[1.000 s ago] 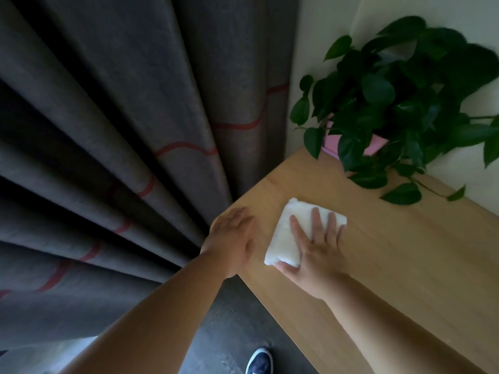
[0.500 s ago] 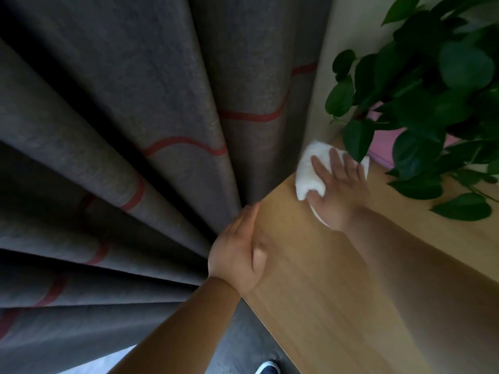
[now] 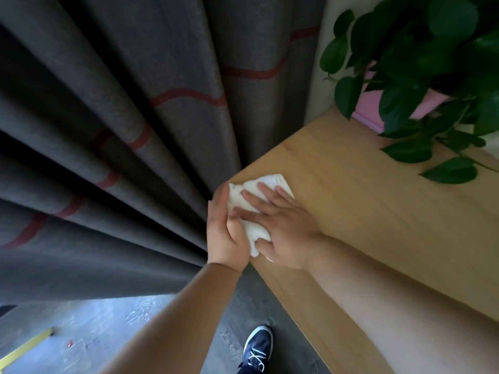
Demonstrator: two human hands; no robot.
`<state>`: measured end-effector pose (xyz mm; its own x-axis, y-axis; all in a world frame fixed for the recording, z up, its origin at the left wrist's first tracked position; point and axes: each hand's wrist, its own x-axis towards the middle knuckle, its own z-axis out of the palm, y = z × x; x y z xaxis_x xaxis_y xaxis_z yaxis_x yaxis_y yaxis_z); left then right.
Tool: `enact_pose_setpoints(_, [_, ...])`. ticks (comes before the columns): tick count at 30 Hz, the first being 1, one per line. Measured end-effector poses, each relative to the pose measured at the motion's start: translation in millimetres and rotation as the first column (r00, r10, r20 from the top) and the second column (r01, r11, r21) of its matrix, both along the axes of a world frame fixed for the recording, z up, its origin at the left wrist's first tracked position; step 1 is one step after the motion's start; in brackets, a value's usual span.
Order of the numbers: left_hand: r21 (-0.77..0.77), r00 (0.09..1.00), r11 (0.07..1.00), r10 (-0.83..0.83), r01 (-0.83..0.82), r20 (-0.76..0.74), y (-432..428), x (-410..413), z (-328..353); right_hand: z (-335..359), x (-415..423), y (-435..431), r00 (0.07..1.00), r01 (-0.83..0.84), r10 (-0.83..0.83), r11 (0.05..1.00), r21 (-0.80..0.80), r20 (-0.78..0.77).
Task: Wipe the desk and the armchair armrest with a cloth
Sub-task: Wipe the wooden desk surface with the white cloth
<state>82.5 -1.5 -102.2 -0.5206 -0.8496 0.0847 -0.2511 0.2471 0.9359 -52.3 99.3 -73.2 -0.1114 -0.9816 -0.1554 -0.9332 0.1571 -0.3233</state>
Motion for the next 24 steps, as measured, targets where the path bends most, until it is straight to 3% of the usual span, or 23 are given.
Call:
enact_pose_setpoints(4, [-0.018,0.999,0.999,0.035,-0.034,0.031,50,22,-6,1,20,41,0.998,-0.057,0.056,0.998,0.032,0.034])
enact_pose_setpoints(10, [-0.051,0.989,0.997,-0.043,0.051,0.144,133,45,-6,-1,24,141,0.99,-0.141,0.14,0.99,0.026,0.028])
enact_pose_setpoints(14, [-0.009,0.987,1.0,0.02,-0.019,0.158,146,35,4,5,8,241,0.998,-0.06,0.061,0.998,-0.036,0.022])
enact_pose_setpoints(16, [0.015,0.982,0.998,0.06,-0.064,0.181,139,27,11,11,0,275,0.995,0.082,-0.072,0.986,-0.148,0.075])
enact_pose_setpoints(17, [0.018,0.977,0.997,0.066,-0.071,0.204,135,21,13,16,-3,282,0.961,0.25,-0.215,0.944,-0.216,0.173])
enact_pose_setpoints(18, [0.006,0.966,0.998,0.061,-0.064,0.25,130,14,15,23,-8,283,0.867,0.479,-0.404,0.838,-0.262,0.293])
enact_pose_setpoints(19, [-0.027,0.942,0.999,0.048,-0.041,0.333,126,5,15,30,-18,279,0.719,0.687,-0.575,0.673,-0.274,0.389])
enact_pose_setpoints(20, [-0.073,0.892,0.997,0.037,-0.004,0.451,122,-4,15,36,-33,270,0.577,0.815,-0.689,0.516,-0.263,0.439])
enact_pose_setpoints(21, [-0.117,0.818,0.993,0.038,0.035,0.574,119,-13,14,39,-50,259,0.489,0.872,-0.752,0.417,-0.256,0.441])
enact_pose_setpoints(22, [-0.156,0.74,0.985,0.054,0.07,0.67,118,-20,13,40,-68,248,0.458,0.888,-0.784,0.383,-0.254,0.419])
enact_pose_setpoints(24, [-0.222,0.653,0.968,0.094,0.116,0.751,118,-28,13,34,-99,226,0.491,0.871,-0.824,0.453,-0.191,0.284])
